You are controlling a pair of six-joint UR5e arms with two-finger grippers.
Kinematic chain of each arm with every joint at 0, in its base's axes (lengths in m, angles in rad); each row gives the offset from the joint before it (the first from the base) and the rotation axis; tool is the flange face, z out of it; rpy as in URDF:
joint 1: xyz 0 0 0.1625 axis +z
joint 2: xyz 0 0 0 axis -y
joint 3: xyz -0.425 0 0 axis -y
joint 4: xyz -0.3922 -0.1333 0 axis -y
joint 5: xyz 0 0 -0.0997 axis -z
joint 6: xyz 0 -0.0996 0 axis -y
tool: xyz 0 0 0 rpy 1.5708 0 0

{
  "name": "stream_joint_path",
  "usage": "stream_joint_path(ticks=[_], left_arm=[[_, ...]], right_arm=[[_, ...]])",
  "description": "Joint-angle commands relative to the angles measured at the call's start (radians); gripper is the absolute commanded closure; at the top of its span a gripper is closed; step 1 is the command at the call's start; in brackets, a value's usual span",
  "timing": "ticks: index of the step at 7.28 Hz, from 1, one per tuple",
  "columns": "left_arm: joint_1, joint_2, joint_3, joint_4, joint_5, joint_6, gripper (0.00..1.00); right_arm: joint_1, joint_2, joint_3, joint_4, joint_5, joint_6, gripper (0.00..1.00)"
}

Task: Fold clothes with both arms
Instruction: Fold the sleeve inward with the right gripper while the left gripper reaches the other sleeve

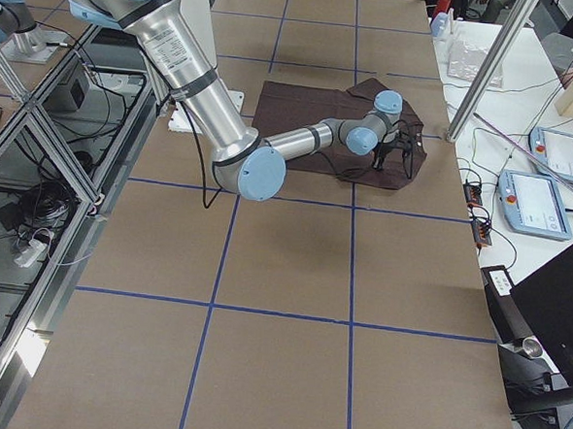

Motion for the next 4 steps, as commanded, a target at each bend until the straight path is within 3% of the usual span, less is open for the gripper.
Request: stream_joint_path(ticks=[1, 2, 4], left_arm=[[0.000, -0.010, -0.006, -0.001, -0.044, -0.021, 0.00], [0.039, -0.027, -0.020, -0.041, -0.049, -0.137, 0.00], [0.219, -0.156, -0.025, -0.146, -0.034, -0.510, 0.00]], right_arm=[[-0.037, 0.118, -0.111, 0.006, -0.059, 0.048, 0.98], [-0.044, 0.146, -0.133, 0.009, -0.090, 0.048, 0.01], [-0.042, 0.146, -0.079, 0.009, -0.084, 0.053, 0.00]])
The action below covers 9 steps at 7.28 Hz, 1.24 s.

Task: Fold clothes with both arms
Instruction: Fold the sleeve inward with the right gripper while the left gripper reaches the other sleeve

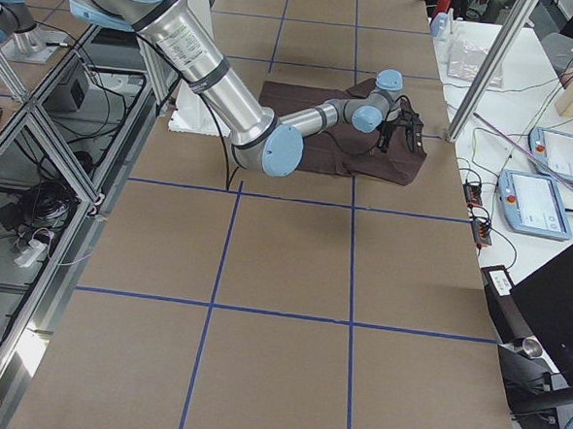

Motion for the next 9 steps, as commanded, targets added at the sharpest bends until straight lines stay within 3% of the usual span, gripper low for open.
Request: stream_joint_path(ticks=[1, 3, 4, 6, 7, 9], left_arm=[[0.209, -0.161, 0.030, -0.056, 0.078, -0.362, 0.00], [0.418, -0.376, 0.233, -0.062, 0.369, -0.622, 0.00], [0.455, -0.472, 0.364, -0.080, 0.448, -0.658, 0.01], [0.469, -0.577, 0.603, -0.230, 0.493, -0.678, 0.06], [0.489, -0.623, 0.654, -0.232, 0.560, -0.681, 0.10], [0.520, -0.628, 0.666, -0.232, 0.567, -0.681, 0.20]], right_arm=[[0.005, -0.058, 0.138, -0.002, 0.036, 0.006, 0.00], [0.046, -0.260, 0.394, -0.003, 0.128, 0.006, 0.00], [0.050, -0.329, 0.474, -0.006, 0.128, 0.006, 0.00], [0.053, -0.418, 0.562, -0.005, 0.125, 0.006, 0.00], [0.053, -0.425, 0.564, -0.003, 0.122, 0.008, 0.00], [0.054, -0.426, 0.568, -0.005, 0.122, 0.008, 0.00]])
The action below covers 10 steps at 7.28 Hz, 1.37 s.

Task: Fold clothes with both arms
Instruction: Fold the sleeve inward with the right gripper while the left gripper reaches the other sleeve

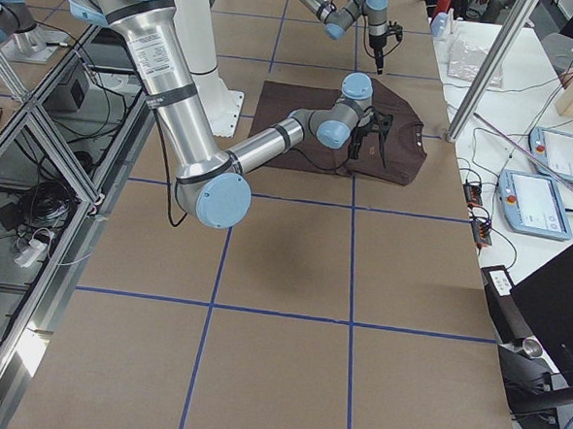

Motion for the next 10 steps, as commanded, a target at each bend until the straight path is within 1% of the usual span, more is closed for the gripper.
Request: stream_joint_path(ticks=[1, 2, 4, 5, 7, 9, 10], left_arm=[[0.025, -0.012, 0.036, -0.004, 0.012, 0.000, 0.22], [0.026, -0.014, 0.038, -0.005, 0.012, 0.000, 0.25], [0.031, -0.012, 0.039, -0.003, 0.012, -0.003, 0.35], [0.031, -0.011, 0.041, -0.003, 0.012, 0.000, 0.37], [0.043, -0.008, 0.042, -0.005, 0.012, 0.000, 0.38], [0.045, -0.006, 0.053, -0.005, 0.012, -0.002, 0.41], [0.046, -0.009, 0.055, -0.005, 0.012, -0.005, 0.49]], right_arm=[[0.001, -0.005, 0.004, 0.000, -0.002, 0.000, 0.00], [0.001, -0.004, 0.002, 0.000, -0.002, 0.000, 0.00], [0.000, -0.005, 0.004, 0.000, -0.004, 0.000, 0.00], [0.000, -0.005, 0.002, 0.000, -0.005, 0.000, 0.00], [0.000, -0.005, 0.001, 0.000, -0.004, 0.000, 0.00], [0.000, -0.005, 0.002, 0.000, -0.004, 0.000, 0.00], [0.000, -0.005, 0.004, 0.000, -0.004, 0.002, 0.00]])
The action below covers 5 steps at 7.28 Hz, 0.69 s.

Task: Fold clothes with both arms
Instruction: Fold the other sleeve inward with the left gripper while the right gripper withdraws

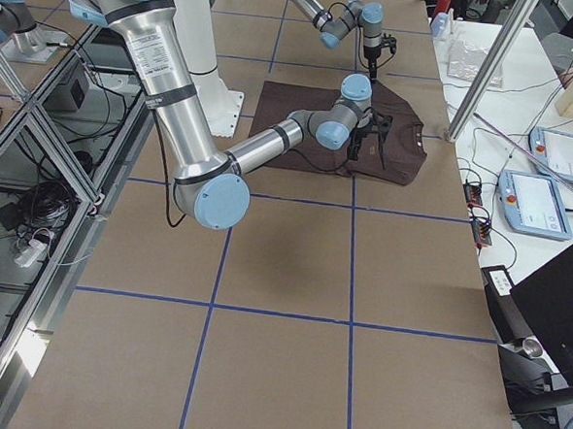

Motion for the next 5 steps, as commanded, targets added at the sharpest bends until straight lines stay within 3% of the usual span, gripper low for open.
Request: stream_joint_path(ticks=[1, 2, 5], left_arm=[[0.002, -0.002, 0.006, -0.001, 0.000, -0.002, 0.68], [0.002, -0.008, 0.006, -0.001, -0.002, 0.002, 1.00], [0.001, -0.087, 0.005, 0.020, -0.047, -0.006, 1.00]], right_arm=[[0.000, 0.000, 0.001, 0.000, 0.000, 0.004, 0.00], [0.000, 0.000, 0.001, 0.000, 0.000, 0.004, 0.00], [0.000, 0.008, 0.003, 0.000, -0.002, 0.004, 0.00]])
